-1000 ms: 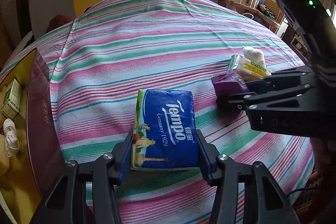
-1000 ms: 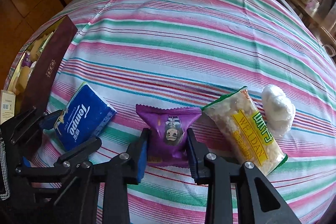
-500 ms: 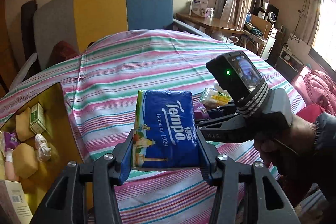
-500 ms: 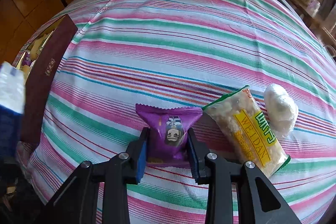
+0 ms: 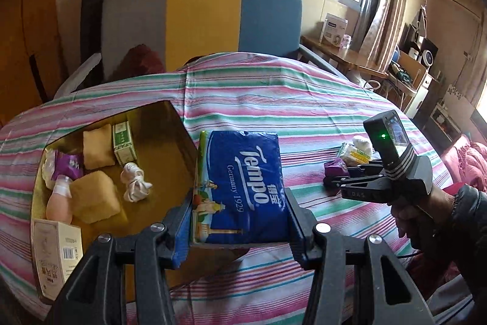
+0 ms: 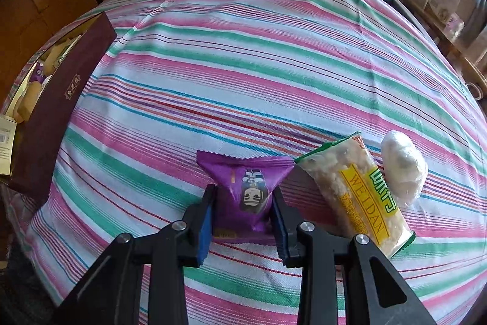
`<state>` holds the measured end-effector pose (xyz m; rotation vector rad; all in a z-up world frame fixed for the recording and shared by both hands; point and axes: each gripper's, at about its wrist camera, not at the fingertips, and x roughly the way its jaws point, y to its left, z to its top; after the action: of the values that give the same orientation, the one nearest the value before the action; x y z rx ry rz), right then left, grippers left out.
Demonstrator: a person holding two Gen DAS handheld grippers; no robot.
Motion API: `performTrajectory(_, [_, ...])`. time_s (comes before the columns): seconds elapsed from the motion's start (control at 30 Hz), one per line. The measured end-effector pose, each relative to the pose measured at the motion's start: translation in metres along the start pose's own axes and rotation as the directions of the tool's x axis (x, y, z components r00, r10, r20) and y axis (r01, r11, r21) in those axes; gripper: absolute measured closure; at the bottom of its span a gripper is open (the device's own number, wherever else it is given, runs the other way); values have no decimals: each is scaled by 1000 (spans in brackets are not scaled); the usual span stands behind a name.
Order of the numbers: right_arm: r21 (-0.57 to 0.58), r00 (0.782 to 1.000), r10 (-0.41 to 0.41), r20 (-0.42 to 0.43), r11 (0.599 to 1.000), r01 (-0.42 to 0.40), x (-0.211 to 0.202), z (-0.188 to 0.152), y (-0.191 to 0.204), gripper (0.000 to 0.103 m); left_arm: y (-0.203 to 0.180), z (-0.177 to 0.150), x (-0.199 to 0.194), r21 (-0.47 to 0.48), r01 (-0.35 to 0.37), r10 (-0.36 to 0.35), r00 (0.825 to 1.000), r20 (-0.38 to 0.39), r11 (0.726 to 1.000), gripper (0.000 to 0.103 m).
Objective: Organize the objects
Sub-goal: 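Hold the Tempo pack with the left gripper while the right grasps the purple snack packet, then lower the Tempo pack into the gold tray and open the left gripper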
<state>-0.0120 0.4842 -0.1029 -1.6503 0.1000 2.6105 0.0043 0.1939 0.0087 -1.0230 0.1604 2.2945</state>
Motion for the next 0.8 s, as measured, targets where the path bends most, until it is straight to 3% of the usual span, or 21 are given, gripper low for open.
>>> performTrajectory(0.23, [-8, 1000, -12, 3, 1000, 12, 0, 1, 3, 69, 82, -26, -38, -170, -46, 50, 999, 19, 984, 50])
performTrajectory(0.33, [-13, 1000, -16, 4, 1000, 16, 0, 0, 4, 69, 120, -39, -56, -243, -97, 105, 994, 22, 965, 51])
performTrajectory(0.43, [-15, 1000, -16, 3, 1000, 16, 0, 0, 4, 69, 148, -55, -68, -328, -99, 108, 994, 10, 940, 51])
performTrajectory(0.63, [-24, 1000, -24, 2, 999, 24, -1, -1, 4, 69, 147, -67, -64, -322, -93, 88, 996, -30, 942, 50])
performTrajectory(0.8, [-28, 1000, -27, 2, 999, 28, -2, -1, 4, 69, 132, -47, -31, -292, -73, 48, 994, -94, 954, 50])
